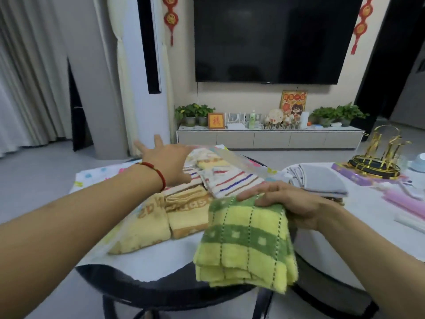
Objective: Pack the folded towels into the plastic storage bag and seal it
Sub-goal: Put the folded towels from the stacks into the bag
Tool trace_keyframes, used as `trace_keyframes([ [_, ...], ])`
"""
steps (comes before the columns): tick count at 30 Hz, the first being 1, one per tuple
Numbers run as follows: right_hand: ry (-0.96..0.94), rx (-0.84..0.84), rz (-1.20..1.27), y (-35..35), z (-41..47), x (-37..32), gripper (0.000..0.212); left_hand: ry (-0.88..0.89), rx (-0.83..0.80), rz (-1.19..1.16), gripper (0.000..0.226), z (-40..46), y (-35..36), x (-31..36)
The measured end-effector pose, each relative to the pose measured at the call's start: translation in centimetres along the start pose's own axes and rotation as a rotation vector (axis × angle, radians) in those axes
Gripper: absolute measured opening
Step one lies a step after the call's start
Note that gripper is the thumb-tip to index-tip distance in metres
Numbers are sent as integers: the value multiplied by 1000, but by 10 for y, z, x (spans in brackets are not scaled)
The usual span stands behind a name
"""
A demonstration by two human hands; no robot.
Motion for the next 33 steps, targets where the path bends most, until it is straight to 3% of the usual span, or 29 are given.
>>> trace_keyframes([
  [3, -110, 207, 219, 42, 49, -6, 32, -45, -11, -1, 79, 9, -12, -5],
  [5, -57, 289, 265, 62, 74, 14, 34, -50, -28, 20, 79, 12, -15, -5],
  [8, 37, 224, 28, 83, 85, 57, 34, -31, -19, 35, 77, 9, -11, -3],
  [11, 7, 211, -155, 71, 82, 71, 30, 16, 6, 34, 75, 3, 0, 4],
  [16, -18, 249, -192, -2, 66, 74, 22, 109, 17, 23, 73, -1, 23, 27],
  [21, -23, 684, -114, -128, 45, 101, 15, 216, 37, 37, 69, 8, 43, 69],
  [26, -9, 1133, -499, -220, 29, 124, 21, 302, 82, 31, 65, 26, 58, 118],
  [30, -59, 1226, -758, -267, 48, 120, 31, 358, 102, 42, 63, 42, 74, 150],
  [33, 82, 1210, -794, -301, 73, 127, 43, 389, 129, 57, 56, 55, 82, 169],
])
Point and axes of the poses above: each hand's wrist, its own z-axis towards the middle knuckle, its own y-axis out of the palm, x = y × z, the point moved 8 cm from there along z, towards the middle knuckle, and after that the axes turned 15 degrees about x, right-handed, at the moved point
